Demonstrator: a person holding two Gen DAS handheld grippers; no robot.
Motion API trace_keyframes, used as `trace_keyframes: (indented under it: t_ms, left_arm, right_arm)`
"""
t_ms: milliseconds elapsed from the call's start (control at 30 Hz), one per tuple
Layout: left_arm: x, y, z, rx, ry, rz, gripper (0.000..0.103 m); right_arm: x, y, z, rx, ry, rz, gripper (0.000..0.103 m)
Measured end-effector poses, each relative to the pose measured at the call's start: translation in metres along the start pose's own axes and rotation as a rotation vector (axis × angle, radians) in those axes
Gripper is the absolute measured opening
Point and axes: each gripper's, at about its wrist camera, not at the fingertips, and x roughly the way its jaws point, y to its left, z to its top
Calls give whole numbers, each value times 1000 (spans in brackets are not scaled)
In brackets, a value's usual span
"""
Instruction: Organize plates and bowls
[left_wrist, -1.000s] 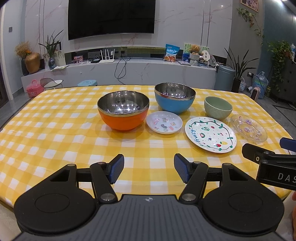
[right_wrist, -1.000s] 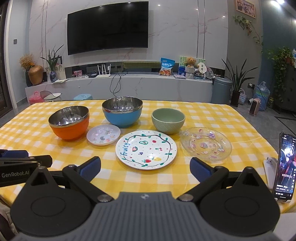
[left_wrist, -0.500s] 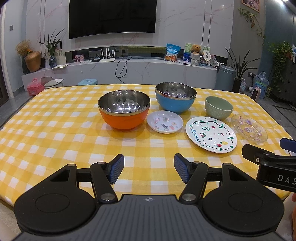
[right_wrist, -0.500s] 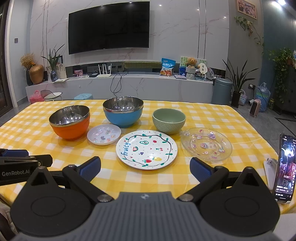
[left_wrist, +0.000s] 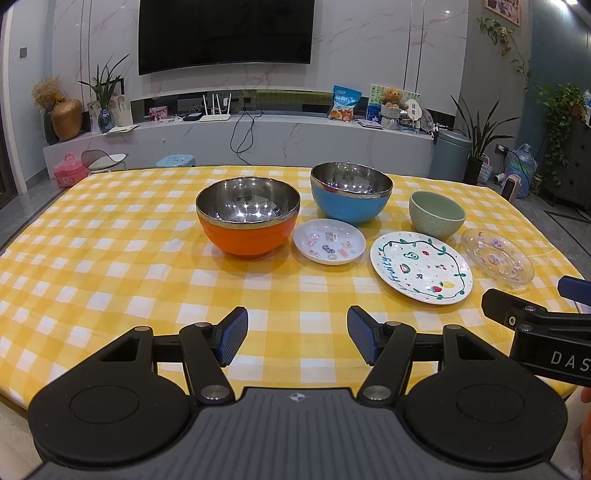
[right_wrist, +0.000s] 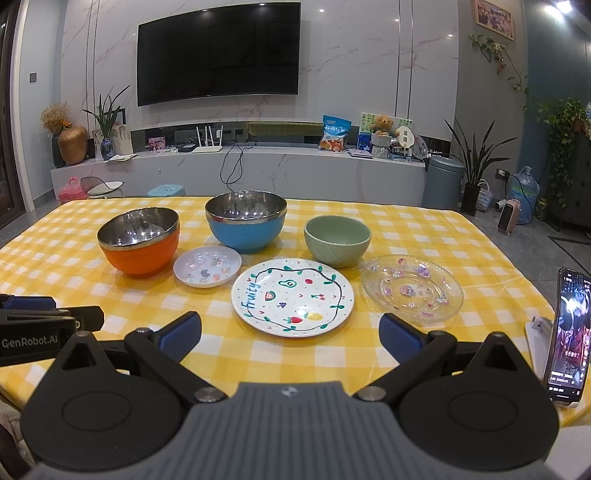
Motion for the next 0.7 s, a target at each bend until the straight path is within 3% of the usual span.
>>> trace_keyframes:
  t_ms: [700]
  left_arm:
    - [1, -4, -3, -6, 10, -6, 73]
  right_arm:
    - [0, -1, -2, -4, 3, 0, 100]
